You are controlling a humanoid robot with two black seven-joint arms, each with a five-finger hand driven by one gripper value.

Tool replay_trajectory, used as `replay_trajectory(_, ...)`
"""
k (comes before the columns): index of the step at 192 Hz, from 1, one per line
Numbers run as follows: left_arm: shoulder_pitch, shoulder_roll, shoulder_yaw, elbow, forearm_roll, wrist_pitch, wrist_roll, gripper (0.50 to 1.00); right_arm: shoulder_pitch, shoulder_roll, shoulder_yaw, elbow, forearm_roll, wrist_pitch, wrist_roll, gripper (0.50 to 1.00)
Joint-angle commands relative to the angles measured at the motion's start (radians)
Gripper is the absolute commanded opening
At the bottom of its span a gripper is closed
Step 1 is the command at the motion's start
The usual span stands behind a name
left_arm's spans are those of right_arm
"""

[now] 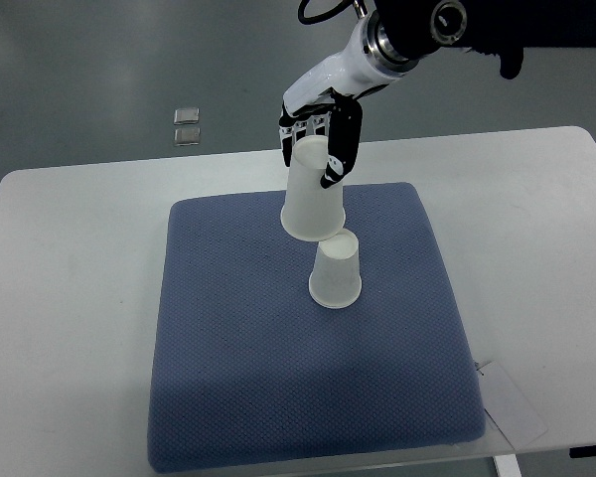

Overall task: Stack paper cups
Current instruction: 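Carry the cup over the mat cup and lower it on top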

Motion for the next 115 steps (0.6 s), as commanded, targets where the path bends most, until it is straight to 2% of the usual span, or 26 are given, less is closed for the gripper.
replay_trajectory(1,0.0,0.0,0.0,0.0,0.0,0.0,0.0,1.0,-0.001,0.0,-0.002,0.0,0.002,-0.006,0.0,0.686)
replay_trajectory(115,0.0,0.0,0.0,0.0,0.0,0.0,0.0,1.0,-0.066,-0.011,-0.04,0.006,0.0,-0.055,0.0,0.686)
